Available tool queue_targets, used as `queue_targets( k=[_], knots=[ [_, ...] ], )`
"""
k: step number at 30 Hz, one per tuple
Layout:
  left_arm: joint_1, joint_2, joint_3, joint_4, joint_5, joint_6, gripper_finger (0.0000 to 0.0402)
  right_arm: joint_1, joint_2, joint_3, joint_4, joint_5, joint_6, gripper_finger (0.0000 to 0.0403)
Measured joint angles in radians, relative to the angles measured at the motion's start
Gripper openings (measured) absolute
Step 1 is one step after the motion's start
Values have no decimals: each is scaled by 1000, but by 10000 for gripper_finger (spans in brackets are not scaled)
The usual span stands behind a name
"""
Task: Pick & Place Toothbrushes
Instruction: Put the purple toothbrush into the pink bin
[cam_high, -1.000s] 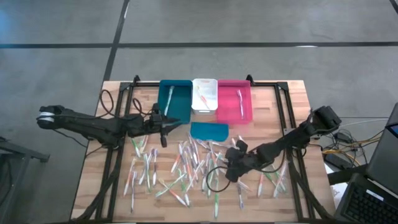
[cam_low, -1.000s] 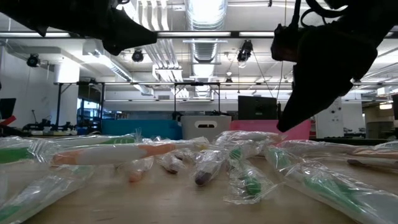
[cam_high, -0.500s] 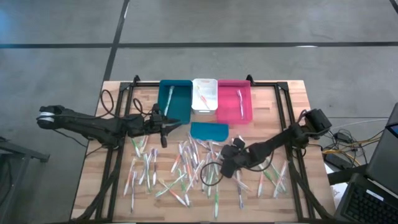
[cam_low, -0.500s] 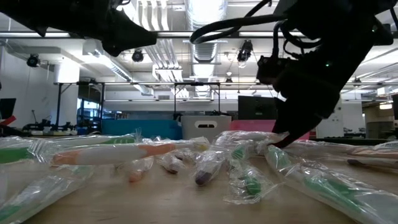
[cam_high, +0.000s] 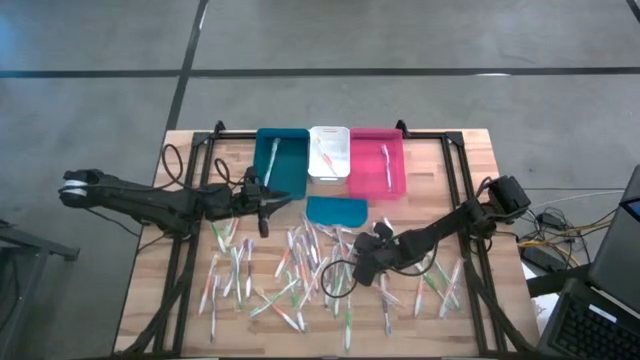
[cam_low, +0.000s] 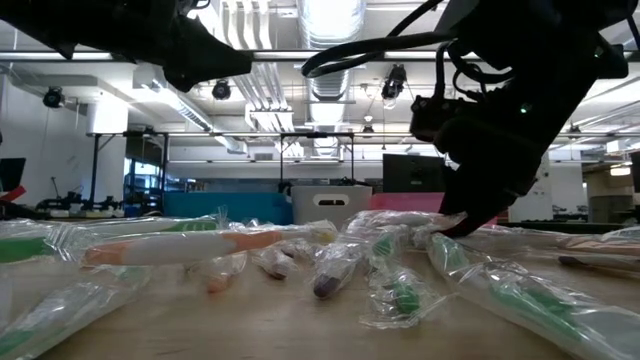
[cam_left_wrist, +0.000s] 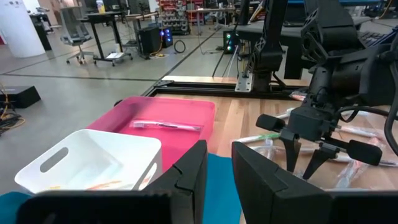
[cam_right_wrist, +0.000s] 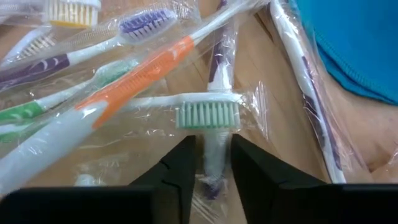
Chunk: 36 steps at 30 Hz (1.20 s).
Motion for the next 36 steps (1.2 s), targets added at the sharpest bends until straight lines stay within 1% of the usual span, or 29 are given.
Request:
queue_targets(
  k=[4, 6, 11, 15, 20, 26, 36],
  knots=[
    [0, 0, 0, 0, 0, 0, 81, 0, -3, 0, -1, -6, 0, 41],
    [0, 0, 0, 0, 0, 0, 80, 0, -6, 2, -4, -8, -1, 24],
    [0, 0, 0, -1, 0, 0, 81, 0, -22, 14, -32, -24, -13, 27],
    [0, 0, 0, -4, 0, 0, 81, 2, -55, 32, -89, -28, -37, 24],
    [0, 0, 0, -9, 0, 0, 80, 2, -68, 85, -243, 29, -49, 7],
    [0, 0, 0, -15, 0, 0, 80, 4, -70, 169, -422, 81, -65, 6],
    [0, 0, 0, -16, 0, 0, 81, 15, -72, 327, -702, 85, -79, 7]
  ],
)
